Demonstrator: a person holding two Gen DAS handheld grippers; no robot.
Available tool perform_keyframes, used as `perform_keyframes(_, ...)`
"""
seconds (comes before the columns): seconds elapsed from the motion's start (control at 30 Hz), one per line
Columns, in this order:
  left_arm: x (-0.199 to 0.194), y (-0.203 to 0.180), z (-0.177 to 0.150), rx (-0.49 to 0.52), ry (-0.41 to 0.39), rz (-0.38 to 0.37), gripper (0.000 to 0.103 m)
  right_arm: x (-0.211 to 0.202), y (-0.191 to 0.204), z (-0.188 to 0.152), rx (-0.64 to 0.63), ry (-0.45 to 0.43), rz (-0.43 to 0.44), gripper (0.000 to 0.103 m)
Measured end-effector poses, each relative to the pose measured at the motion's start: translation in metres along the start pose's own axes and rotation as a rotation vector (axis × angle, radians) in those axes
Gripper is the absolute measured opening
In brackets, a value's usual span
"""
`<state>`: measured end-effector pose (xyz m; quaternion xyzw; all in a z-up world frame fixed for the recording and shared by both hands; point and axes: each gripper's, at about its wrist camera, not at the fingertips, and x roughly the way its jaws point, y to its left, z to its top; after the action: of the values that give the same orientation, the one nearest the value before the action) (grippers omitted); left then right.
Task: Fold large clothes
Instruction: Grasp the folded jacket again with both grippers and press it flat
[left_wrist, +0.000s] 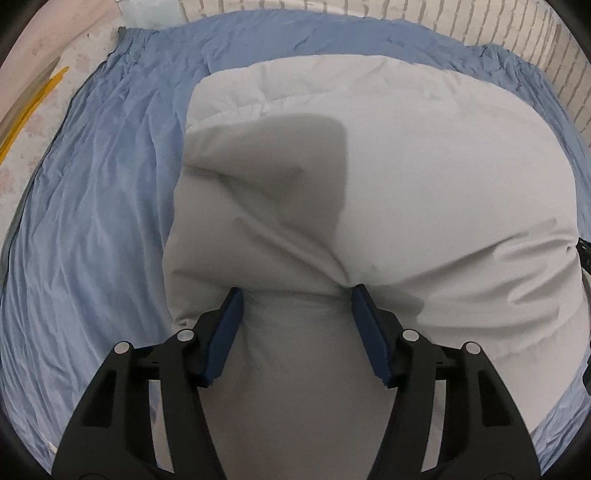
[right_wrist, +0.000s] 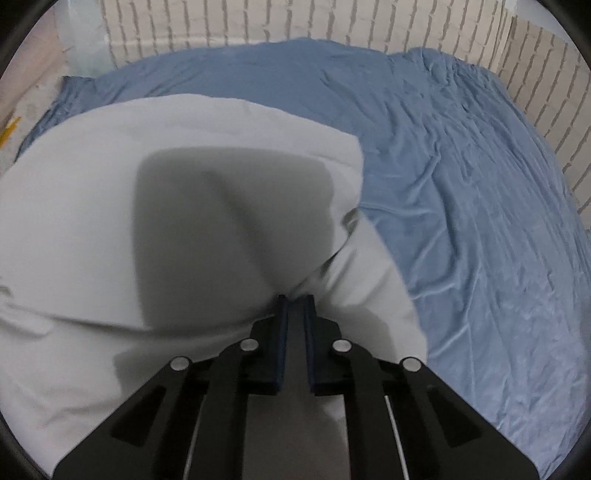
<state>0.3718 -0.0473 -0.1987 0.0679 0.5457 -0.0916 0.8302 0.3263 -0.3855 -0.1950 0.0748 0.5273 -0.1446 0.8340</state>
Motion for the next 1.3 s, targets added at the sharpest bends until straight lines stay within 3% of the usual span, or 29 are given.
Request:
perform_keyframes(0.1,-0.015,0.006,0.001,0.010,-0.016,-0.027,0.057,-0.008,-0.016,0.006,0.061,0.021,0.061,0.007)
perform_keyframes(0.2,-0.033,0.012,0.007,0.002,-0.032,-0.070,0.059,-0.032,-0.018,0.012,0.063,-0.037,0.127,0.010)
perform_keyframes(0.3,-0.037,0.007,0.029,-0.039,-0.018,-0.096,0.059,-0.054,-0.009,0.026,0.105,-0.068,0.232,0.013)
perform_keyframes(0.37,-0.033,0.003,0.041,-0.049,-0.008,-0.093,0.058,-0.062,0.010,0.040,0.068,-0.078,0.257,0.013)
perform_keyframes(0.53,0.004,-0.007,0.048,0.001,0.104,-0.028,0.049,-0.012,0.035,0.060,0.017,0.076,0.204,0.009)
perform_keyframes(0.63,0.023,-0.001,0.059,-0.021,0.159,-0.065,0.049,0.016,0.038,0.062,-0.019,0.134,0.135,0.007)
perform_keyframes(0.73,0.034,0.005,0.067,-0.015,0.183,-0.048,0.050,0.028,0.037,0.070,-0.056,0.171,0.056,0.007)
perform_keyframes(0.87,0.044,-0.004,0.071,-0.003,0.209,-0.024,0.050,0.043,0.018,0.068,0.003,0.216,0.056,0.006)
perform_keyframes(1.0,0.031,-0.016,0.068,0.042,0.173,0.020,0.051,0.031,0.013,0.060,-0.039,0.206,0.046,0.007)
perform_keyframes(1.07,0.013,-0.015,0.059,0.062,0.128,0.033,0.064,0.021,0.001,0.055,-0.016,0.175,0.083,0.011)
perform_keyframes(1.13,-0.013,-0.010,0.043,0.078,0.040,0.047,0.095,0.009,-0.019,0.047,0.036,0.137,0.150,0.016)
perform_keyframes(1.17,-0.025,-0.009,0.036,0.071,0.001,0.052,0.097,0.002,-0.030,0.042,0.069,0.120,0.168,0.019)
perform_keyframes(1.2,-0.034,-0.006,0.028,0.063,-0.020,0.036,0.097,-0.002,-0.038,0.039,0.096,0.105,0.185,0.028)
perform_keyframes(1.23,-0.045,-0.003,0.017,0.051,-0.033,-0.007,0.097,-0.013,-0.049,0.033,0.130,0.072,0.218,0.046)
perform_keyframes(1.3,-0.058,0.003,0.001,0.029,-0.054,-0.055,0.097,-0.032,-0.065,0.022,0.156,0.000,0.245,0.062)
